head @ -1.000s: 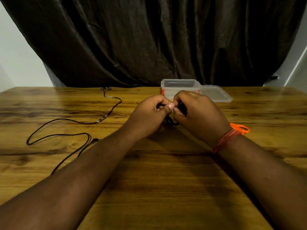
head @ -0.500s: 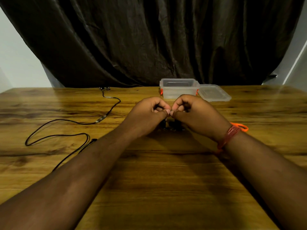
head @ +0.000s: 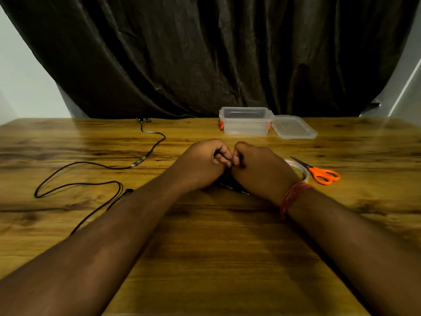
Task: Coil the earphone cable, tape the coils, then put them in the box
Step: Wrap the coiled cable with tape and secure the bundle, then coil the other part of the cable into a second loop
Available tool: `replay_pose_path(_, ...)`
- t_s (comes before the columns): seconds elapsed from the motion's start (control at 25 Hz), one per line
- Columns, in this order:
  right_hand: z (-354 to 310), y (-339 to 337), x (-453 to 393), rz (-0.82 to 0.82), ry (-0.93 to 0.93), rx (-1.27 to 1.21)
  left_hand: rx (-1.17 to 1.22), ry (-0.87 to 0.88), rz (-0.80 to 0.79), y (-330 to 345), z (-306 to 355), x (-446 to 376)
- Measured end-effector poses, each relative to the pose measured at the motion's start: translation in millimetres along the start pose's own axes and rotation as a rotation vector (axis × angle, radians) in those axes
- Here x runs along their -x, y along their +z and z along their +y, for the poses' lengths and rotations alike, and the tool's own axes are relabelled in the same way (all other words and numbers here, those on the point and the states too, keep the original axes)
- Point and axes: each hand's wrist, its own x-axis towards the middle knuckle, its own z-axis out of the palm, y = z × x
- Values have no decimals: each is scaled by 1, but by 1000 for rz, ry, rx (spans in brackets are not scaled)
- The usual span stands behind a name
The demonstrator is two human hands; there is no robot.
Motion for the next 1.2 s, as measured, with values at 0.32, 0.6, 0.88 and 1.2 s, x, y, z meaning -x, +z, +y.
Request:
replay_pose_path(0.32, 3, -4, -1, -69, -94, 112, -237, 86, 49, 7, -11, -4)
replay_pose_path(0.6, 11, -11, -6, -183, -155, 138, -316, 126, 65, 4, -14, -7)
replay_pose_path(0.88, 20, -21, -9, 36, -193, 109, -478, 211, 321, -14, -11, -8)
replay_pose_path(1.2, 25, -29, 3, 165, -156, 202, -805, 302, 383, -37, 17, 4)
